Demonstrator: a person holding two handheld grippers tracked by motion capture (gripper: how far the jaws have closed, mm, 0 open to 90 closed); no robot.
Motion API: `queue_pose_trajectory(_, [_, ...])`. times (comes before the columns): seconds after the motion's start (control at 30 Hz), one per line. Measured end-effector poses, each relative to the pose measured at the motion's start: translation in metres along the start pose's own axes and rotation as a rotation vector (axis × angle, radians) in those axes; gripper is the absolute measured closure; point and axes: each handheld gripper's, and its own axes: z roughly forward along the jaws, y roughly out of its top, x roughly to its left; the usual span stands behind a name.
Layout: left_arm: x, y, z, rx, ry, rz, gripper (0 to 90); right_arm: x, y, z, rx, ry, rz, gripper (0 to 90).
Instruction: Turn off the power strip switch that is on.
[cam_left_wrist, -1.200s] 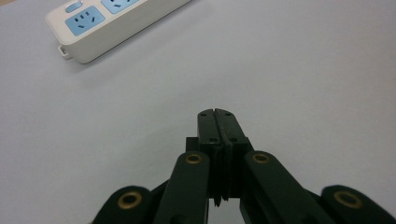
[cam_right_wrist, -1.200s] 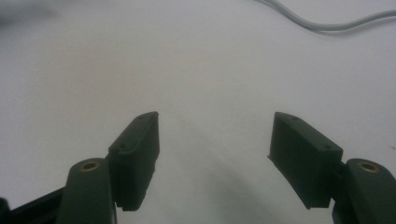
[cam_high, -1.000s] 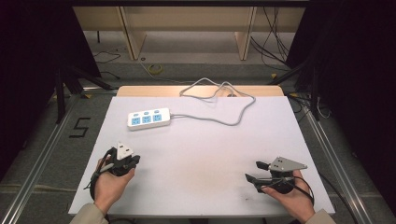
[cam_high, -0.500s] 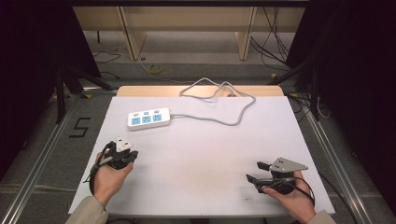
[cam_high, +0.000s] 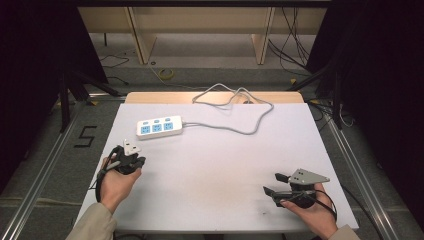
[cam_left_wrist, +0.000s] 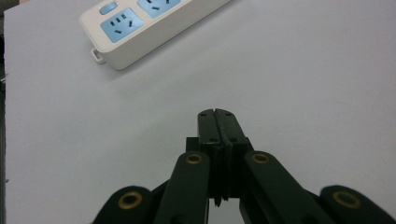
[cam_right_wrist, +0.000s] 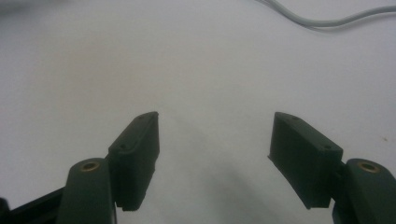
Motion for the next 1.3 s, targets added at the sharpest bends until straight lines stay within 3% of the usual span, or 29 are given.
queue_pose_trajectory(0.7, [0.015,0.009,0.010,0.027,0.015,-0.014,89.6,0.001,0.000,0.001,0.001,0.001,-0.003,33.7])
queue_pose_trajectory(1.3, [0.025,0.026,0.017,0.044,0.028,-0.014,89.6,0.001,0.000,0.001,0.000,0.002,-0.006,33.7])
